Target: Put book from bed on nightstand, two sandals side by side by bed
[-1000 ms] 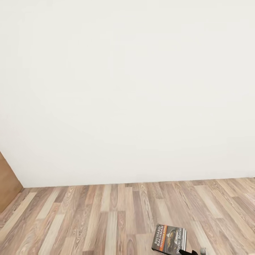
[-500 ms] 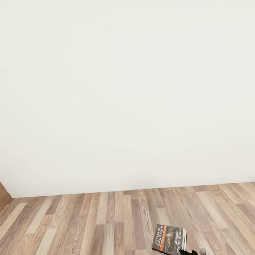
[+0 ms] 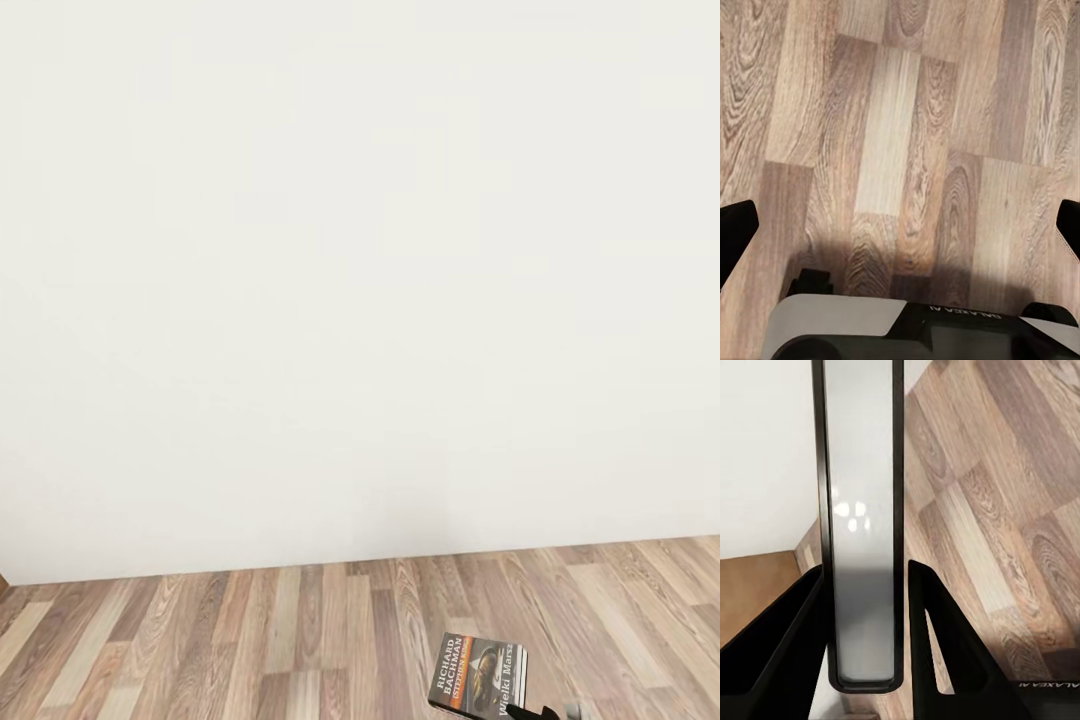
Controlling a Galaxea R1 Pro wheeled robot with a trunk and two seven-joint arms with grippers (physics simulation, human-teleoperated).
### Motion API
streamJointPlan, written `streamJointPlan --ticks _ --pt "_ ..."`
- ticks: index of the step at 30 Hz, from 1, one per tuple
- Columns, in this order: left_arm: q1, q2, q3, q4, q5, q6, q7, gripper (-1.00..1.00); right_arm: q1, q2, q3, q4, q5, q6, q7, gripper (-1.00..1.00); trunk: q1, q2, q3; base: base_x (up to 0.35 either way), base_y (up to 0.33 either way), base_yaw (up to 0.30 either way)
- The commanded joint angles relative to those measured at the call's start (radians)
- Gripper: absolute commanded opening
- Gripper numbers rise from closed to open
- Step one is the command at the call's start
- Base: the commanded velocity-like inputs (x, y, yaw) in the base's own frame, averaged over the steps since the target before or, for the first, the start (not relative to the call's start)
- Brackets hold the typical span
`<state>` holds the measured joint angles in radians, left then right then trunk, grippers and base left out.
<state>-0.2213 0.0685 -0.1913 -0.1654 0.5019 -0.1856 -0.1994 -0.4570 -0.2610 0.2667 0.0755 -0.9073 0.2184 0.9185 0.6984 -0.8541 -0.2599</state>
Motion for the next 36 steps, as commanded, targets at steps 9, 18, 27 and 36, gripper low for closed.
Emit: streamJointPlan --ticks 9,18,27,36 --pt "0.000 0.001 -0.008 0.001 0.010 -0.004 -0.003 1.00 -0.002 0.000 0.003 0.003 -0.012 0.009 0.005 -1.00 0.001 -0.001 -0.001 0.320 0.000 0.000" --pt "-0.001 0.001 -0.008 0.001 0.010 -0.004 -0.003 1.00 -0.002 0.000 0.003 0.003 -0.012 0.009 0.005 -1.00 0.001 -0.001 -0.001 0.180 0.000 -0.074" --pt "-0.001 0.001 -0.008 0.001 0.010 -0.003 -0.003 1.00 -0.002 0.000 0.003 0.003 -0.012 0.009 0.005 -1.00 0.001 -0.001 -0.001 0.143 0.039 -0.254" --pt "-0.001 0.001 -0.008 0.001 0.010 -0.004 -0.003 1.00 -0.002 0.000 0.003 0.003 -0.012 0.009 0.005 -1.00 0.001 -0.001 -0.001 0.308 0.137 -0.035"
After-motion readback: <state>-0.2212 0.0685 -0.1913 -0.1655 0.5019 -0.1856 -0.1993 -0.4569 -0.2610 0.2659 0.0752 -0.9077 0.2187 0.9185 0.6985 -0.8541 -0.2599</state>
